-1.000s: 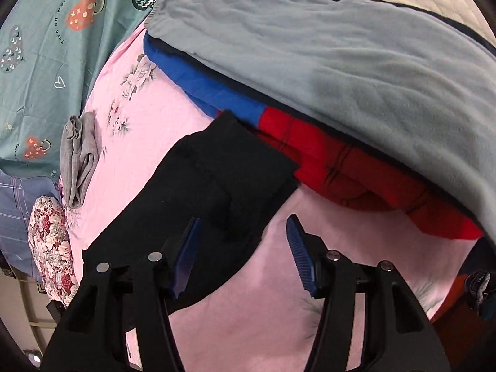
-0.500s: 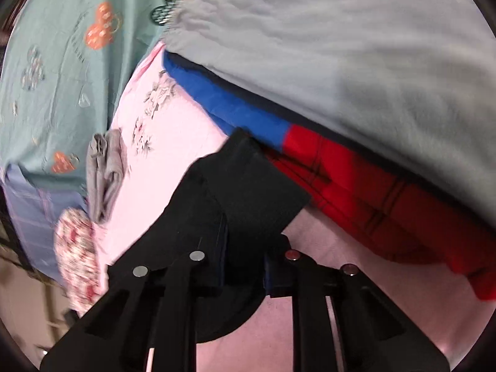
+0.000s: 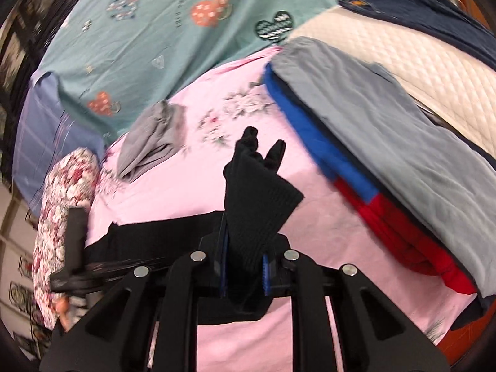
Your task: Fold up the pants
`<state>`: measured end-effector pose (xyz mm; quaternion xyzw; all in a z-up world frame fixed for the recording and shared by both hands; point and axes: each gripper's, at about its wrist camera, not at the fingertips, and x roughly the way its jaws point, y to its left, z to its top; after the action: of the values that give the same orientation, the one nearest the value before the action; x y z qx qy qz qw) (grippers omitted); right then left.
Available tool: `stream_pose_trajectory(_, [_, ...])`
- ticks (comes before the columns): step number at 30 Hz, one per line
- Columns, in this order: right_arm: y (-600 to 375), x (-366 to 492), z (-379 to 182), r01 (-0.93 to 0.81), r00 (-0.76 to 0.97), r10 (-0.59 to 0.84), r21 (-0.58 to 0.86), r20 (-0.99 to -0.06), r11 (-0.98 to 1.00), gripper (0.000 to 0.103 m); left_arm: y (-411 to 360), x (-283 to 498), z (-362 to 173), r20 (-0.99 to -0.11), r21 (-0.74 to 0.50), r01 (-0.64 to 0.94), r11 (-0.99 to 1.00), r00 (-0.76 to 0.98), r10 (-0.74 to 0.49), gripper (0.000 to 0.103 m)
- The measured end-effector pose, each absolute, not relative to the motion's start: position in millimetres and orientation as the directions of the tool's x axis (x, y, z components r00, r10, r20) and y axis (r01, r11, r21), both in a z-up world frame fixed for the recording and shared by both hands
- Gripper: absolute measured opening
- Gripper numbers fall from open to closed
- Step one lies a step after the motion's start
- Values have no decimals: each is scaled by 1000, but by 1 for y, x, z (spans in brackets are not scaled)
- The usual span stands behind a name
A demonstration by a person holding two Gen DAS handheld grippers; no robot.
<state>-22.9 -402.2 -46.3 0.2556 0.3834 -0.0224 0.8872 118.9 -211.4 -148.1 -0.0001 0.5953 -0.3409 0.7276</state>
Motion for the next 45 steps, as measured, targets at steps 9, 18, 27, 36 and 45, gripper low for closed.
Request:
stream_pose_trajectory(9, [-388,-19,-40,228,703,164,438,-691,869,17,-219,120,-154,-855,-426,521,739,35,-518,8])
stream_pose_trajectory(18, [-384,-19,-39,253,699,139,425,-702,869,17,-8,132,-115,-851,-268,240,933,396,-346,54])
stream_pose_trajectory(27, [-351,3,-38,227,663,130,363,-737,904,17,177,142,-150,-887,-209,-70,975,433,-159,54])
stream_pose_trajectory(36, [-249,43,-15,30,632,172,246,-756,969,17,171,142,-153,-877,-177,-18,984,456,-150,60])
stream_pose_trajectory(45, [-101,112,-56,-256,480,251,140,-841,957,17,198,136,-156,-824,-369,3,929,462,-329,60])
